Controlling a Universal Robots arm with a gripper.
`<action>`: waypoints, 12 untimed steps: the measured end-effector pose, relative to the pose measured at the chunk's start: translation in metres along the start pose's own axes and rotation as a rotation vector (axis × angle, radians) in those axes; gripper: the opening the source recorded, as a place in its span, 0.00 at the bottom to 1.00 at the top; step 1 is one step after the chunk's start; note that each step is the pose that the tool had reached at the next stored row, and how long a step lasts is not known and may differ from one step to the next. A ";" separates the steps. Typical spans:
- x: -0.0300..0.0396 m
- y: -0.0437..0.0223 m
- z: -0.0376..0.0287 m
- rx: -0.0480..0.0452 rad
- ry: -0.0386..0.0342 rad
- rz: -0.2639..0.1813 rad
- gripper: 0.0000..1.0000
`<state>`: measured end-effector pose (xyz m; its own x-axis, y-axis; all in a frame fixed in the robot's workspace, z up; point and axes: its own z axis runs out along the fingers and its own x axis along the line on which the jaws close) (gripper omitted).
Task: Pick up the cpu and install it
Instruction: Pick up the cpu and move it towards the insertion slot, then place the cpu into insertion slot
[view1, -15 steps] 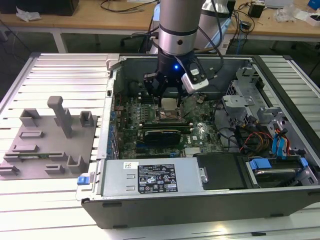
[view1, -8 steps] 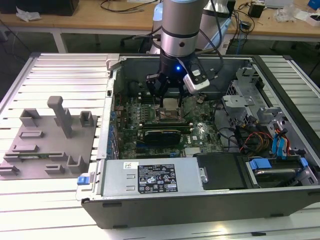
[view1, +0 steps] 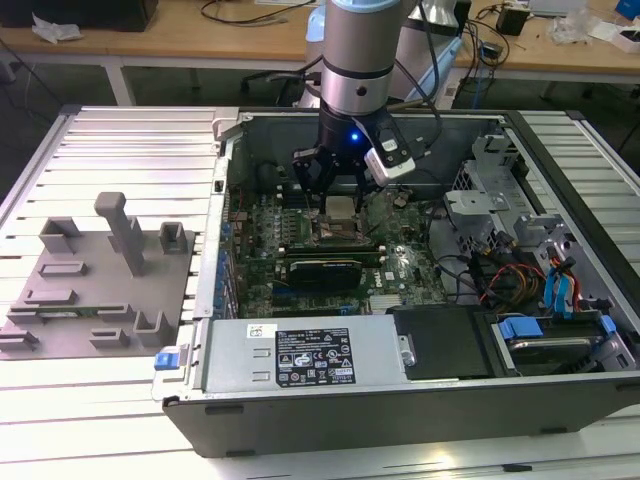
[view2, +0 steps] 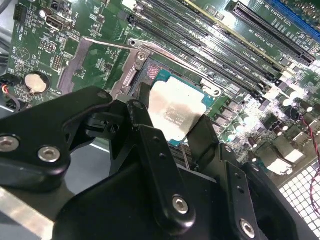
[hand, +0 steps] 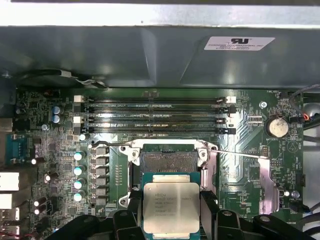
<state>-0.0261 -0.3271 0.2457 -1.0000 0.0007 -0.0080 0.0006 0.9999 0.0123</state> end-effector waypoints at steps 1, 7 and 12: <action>0.0000 0.0001 0.0002 0.0001 0.0000 0.000 0.55; 0.0000 0.0003 0.0008 0.0002 0.0000 0.000 0.55; 0.0000 0.0004 0.0009 0.0003 0.0000 0.000 0.55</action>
<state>-0.0261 -0.3267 0.2448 -1.0000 0.0008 -0.0080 0.0008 0.9999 0.0121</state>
